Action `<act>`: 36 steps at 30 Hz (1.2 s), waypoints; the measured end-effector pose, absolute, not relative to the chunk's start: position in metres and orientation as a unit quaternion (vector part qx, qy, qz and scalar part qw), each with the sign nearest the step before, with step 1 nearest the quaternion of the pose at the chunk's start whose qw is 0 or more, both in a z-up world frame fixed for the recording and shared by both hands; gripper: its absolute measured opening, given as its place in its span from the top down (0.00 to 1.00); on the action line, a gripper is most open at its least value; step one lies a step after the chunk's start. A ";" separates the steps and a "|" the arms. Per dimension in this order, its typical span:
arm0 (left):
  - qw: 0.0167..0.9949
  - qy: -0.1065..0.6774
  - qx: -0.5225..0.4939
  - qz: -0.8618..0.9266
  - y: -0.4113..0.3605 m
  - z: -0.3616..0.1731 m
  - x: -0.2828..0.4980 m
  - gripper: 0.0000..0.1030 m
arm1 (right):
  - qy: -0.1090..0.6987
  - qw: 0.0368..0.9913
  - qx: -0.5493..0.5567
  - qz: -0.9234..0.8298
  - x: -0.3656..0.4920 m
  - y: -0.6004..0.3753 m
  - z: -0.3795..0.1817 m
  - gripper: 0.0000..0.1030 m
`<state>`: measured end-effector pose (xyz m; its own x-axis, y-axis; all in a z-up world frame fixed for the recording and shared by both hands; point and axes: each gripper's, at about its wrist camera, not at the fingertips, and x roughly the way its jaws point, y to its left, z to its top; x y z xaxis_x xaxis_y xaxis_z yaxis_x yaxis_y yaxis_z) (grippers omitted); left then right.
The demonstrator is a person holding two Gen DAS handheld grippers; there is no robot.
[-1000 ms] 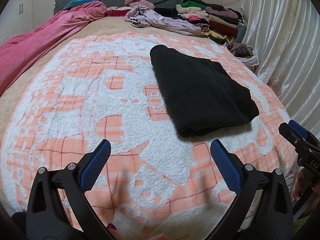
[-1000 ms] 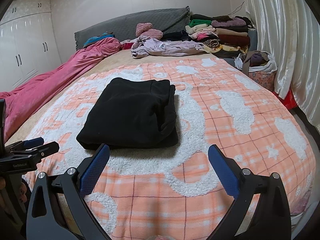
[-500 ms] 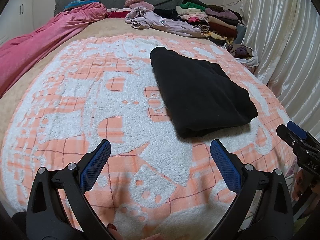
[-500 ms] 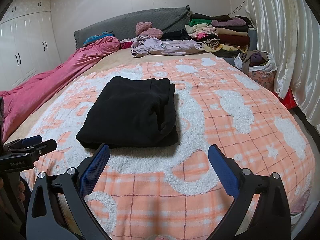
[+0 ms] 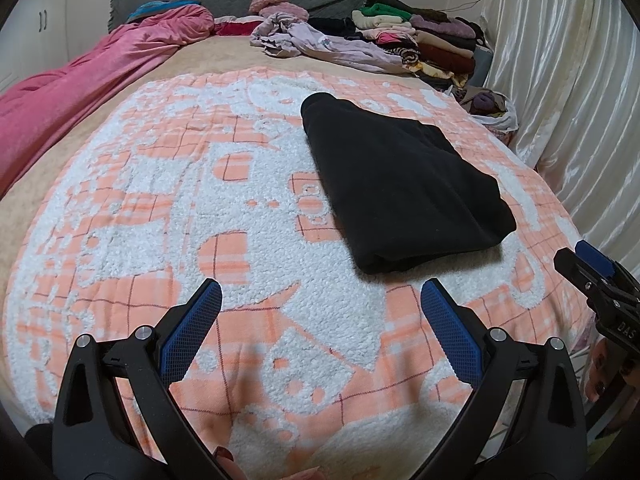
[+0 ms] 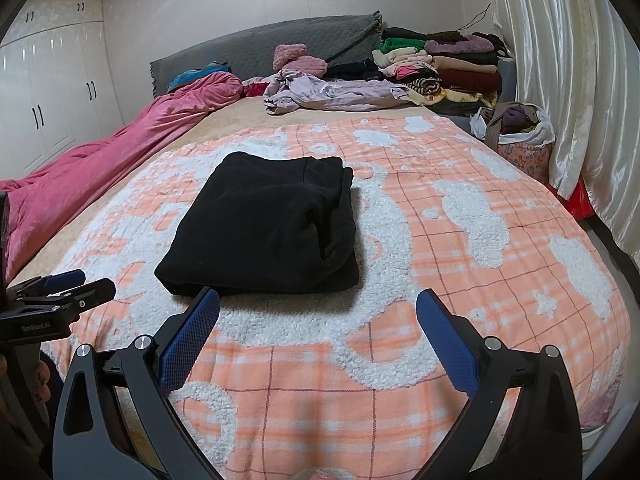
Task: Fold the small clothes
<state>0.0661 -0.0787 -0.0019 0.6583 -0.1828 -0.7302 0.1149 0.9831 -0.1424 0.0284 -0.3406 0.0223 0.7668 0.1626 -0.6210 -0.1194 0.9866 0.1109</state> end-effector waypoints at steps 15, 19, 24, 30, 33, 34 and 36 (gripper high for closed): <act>0.910 0.405 -0.039 -0.080 -0.079 -0.001 0.065 0.09 | 0.333 0.939 0.033 0.075 0.028 -0.340 0.022 0.05; 0.909 0.407 -0.039 -0.078 -0.075 -0.002 0.064 0.09 | 0.336 0.939 0.033 0.071 0.028 -0.342 0.021 0.05; 0.912 0.401 -0.038 -0.079 -0.073 -0.002 0.061 0.09 | 0.340 0.938 0.034 0.063 0.028 -0.346 0.020 0.05; 0.906 0.415 -0.047 -0.064 -0.060 -0.005 0.064 0.09 | 0.344 0.937 0.055 0.012 0.026 -0.369 0.013 0.05; 0.908 0.411 -0.071 -0.051 -0.036 -0.006 0.067 0.09 | 0.348 0.933 0.082 -0.041 0.021 -0.400 0.007 0.05; 0.910 0.405 -0.073 -0.042 -0.028 -0.005 0.067 0.09 | 0.349 0.931 0.089 -0.062 0.018 -0.412 0.005 0.05; 0.916 0.394 -0.071 -0.018 -0.006 -0.001 0.069 0.09 | 0.346 0.924 0.101 -0.124 0.005 -0.447 0.001 0.05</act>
